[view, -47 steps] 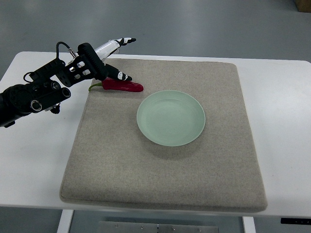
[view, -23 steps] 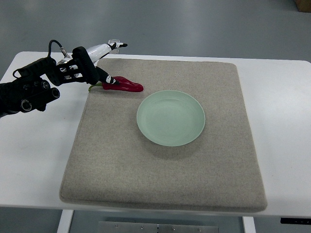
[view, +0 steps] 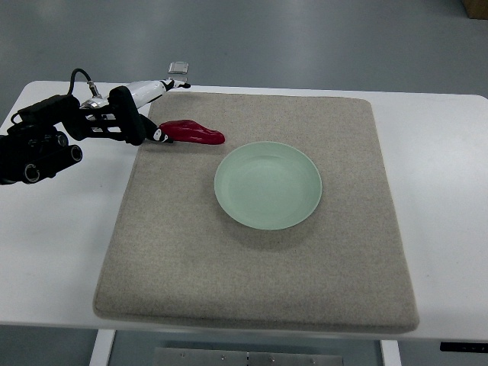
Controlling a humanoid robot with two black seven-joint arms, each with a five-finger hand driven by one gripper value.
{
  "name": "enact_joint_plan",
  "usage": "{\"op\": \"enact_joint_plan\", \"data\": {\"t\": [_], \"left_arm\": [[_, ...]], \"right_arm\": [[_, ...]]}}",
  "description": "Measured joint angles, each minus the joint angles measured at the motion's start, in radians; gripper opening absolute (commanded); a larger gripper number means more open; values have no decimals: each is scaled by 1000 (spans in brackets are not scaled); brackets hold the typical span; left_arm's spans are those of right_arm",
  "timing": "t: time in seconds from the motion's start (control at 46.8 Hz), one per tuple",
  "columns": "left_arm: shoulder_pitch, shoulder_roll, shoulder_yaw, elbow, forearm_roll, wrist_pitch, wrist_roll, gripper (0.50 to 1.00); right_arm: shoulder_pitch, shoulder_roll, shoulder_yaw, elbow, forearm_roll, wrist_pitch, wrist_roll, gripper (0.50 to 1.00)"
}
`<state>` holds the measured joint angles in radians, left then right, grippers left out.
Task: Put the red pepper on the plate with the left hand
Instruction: 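Lower the left hand over the pepper, fingers around its body, then close the left hand's fingers to grasp the red pepper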
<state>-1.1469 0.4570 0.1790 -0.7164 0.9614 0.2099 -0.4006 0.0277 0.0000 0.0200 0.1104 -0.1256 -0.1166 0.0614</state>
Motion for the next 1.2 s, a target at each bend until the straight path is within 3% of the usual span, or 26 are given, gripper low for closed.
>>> {"op": "enact_joint_plan", "data": {"t": [0.235, 0.406, 0.898, 0.984, 1.197], "left_arm": [[6, -3, 5, 7, 0, 3, -1, 913], [5, -6, 5, 27, 2, 2, -1, 864], [11, -38, 7, 31, 5, 2, -1, 816], [11, -42, 17, 37, 5, 2, -1, 789], [14, -64, 25, 65, 5, 2, -3, 782]], "right_arm": [[0, 0, 0, 0, 0, 0, 0, 928], [0, 0, 0, 0, 0, 0, 0, 928], [0, 0, 0, 0, 0, 0, 0, 928], [0, 0, 0, 0, 0, 0, 0, 928], [0, 0, 0, 0, 0, 0, 0, 928]]}}
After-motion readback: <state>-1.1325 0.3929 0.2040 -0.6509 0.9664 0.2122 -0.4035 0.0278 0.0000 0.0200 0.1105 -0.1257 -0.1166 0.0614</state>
